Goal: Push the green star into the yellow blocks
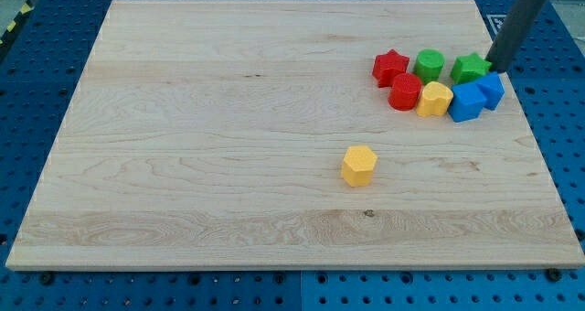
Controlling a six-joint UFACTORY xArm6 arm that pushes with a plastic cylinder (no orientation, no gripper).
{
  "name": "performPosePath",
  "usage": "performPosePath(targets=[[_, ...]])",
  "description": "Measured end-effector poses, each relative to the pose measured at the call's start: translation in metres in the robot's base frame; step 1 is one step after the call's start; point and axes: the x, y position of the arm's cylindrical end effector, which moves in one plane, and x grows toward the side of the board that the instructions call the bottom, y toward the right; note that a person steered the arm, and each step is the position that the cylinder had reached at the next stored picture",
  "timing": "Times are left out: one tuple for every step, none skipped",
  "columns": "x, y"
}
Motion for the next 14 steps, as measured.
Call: performPosePath(targets=[[0.0, -0.017], [0.002, -0.051], [0.003, -0.077], [0.01, -0.091], [0.031, -0.089], [0.034, -0.086], [0.02, -0.084], [0.012, -0.068], [0.02, -0.069], [0.028, -0.08], [0.033, -0.084], [0.044, -0.084], [0.047, -0.084], [0.049, -0.075]])
